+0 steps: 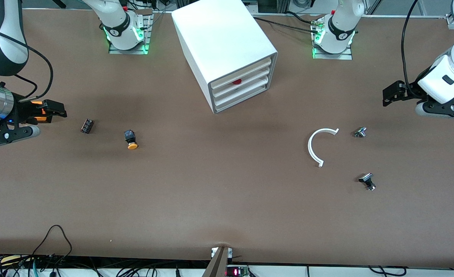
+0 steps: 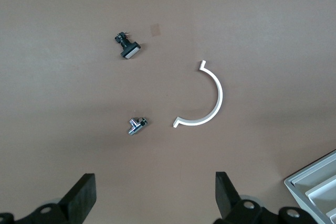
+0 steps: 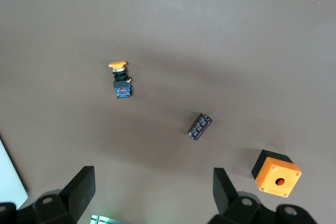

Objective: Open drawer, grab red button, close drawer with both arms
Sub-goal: 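Reach the left gripper toward the white cabinet's drawer front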

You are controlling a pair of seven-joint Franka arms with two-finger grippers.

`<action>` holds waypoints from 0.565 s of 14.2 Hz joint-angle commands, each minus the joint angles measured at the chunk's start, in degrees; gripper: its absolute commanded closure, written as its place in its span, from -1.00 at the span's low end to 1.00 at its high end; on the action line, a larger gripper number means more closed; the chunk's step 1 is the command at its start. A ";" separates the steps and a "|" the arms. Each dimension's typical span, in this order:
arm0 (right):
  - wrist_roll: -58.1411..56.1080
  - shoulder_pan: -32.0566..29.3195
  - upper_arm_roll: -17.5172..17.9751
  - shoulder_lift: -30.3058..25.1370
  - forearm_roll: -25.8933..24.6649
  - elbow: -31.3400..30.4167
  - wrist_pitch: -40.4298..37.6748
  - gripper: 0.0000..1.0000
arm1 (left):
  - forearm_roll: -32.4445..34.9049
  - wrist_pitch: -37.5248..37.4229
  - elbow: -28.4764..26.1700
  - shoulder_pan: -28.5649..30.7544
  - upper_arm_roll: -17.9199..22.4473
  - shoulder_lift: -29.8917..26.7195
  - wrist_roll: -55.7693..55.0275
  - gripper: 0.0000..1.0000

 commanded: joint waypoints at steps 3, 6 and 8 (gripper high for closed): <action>-0.08 0.00 -0.05 0.21 0.04 0.40 0.13 -0.98 | 1.50 -1.29 0.82 -0.58 0.34 -0.31 -0.96 -1.00; -0.08 0.00 -0.14 0.12 0.04 0.58 0.13 -0.98 | 1.15 -1.03 0.83 -0.59 0.25 -0.22 -0.71 -1.00; -0.08 0.09 -0.14 0.12 0.04 0.41 0.13 -0.98 | 1.50 -0.85 0.74 -0.59 0.34 -0.22 0.08 -1.00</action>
